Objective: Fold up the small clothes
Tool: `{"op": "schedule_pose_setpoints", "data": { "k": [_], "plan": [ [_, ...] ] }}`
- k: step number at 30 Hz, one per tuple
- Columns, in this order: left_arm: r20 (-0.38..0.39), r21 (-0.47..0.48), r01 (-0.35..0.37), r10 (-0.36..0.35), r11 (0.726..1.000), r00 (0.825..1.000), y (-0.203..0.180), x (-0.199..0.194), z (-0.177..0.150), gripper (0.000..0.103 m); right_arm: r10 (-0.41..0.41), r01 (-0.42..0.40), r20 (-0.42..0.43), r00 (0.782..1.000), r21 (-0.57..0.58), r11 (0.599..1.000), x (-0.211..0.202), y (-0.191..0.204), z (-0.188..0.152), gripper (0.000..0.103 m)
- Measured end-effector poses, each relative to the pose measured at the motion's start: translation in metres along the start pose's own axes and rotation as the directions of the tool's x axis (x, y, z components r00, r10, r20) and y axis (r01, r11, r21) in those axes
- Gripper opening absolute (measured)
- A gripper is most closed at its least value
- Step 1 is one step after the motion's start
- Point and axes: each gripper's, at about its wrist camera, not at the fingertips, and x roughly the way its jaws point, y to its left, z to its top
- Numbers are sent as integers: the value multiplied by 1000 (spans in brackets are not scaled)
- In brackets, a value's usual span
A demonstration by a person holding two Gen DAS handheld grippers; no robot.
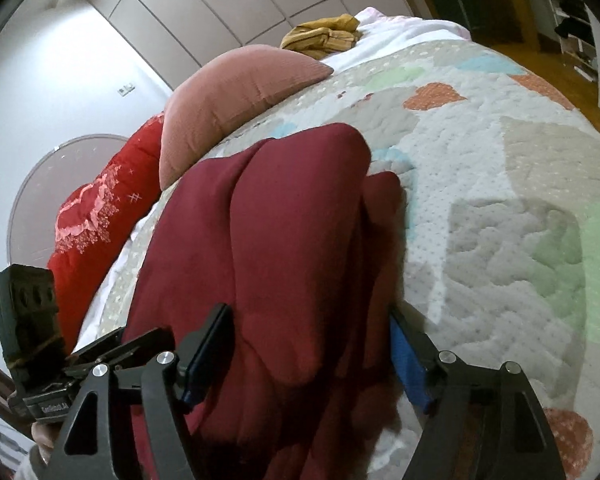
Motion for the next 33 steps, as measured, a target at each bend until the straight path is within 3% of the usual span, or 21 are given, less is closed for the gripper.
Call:
{"op": "schedule_pose_setpoints", "data": {
  "k": [4, 6, 9, 12, 17, 24, 26, 29, 33],
  "plan": [
    [-14, 5, -2, 2, 1000, 1000, -6, 6, 2, 88, 11, -11, -1, 1000, -2, 1000, 6, 1, 1, 75],
    [-16, 27, -9, 9, 1000, 1000, -11, 6, 3, 81, 24, -24, 14, 1000, -9, 1000, 4, 4, 0, 57],
    [-8, 42, -16, 16, 999, 1000, -15, -3, 2, 67, 5, -3, 53, 999, -46, 999, -5, 14, -4, 39],
    [-8, 55, -6, 6, 998, 1000, -19, -23, -2, 61, 31, -26, 74, 997, -65, 998, -23, 31, -7, 34],
    [-20, 46, 12, -11, 999, 1000, -16, -76, -24, 61, 104, -102, 29, 994, -45, 994, -52, 60, -22, 34],
    [-66, 5, -33, 34, 999, 997, -4, -128, -90, 61, 150, -154, -66, 986, -58, 986, -72, 99, -85, 34],
    [-81, 14, -76, 76, 997, 994, -2, -124, -108, 61, 114, -121, -89, 990, -78, 990, -67, 104, -102, 37],
    [-65, 36, -110, 112, 993, 992, -3, -120, -118, 65, -46, 29, -119, 992, -138, 990, -55, 105, -121, 53],
    [-53, 56, -146, 149, 988, 987, -7, -132, -117, 66, -114, 107, -34, 993, -172, 979, -89, 117, -119, 54]
  ]
}}
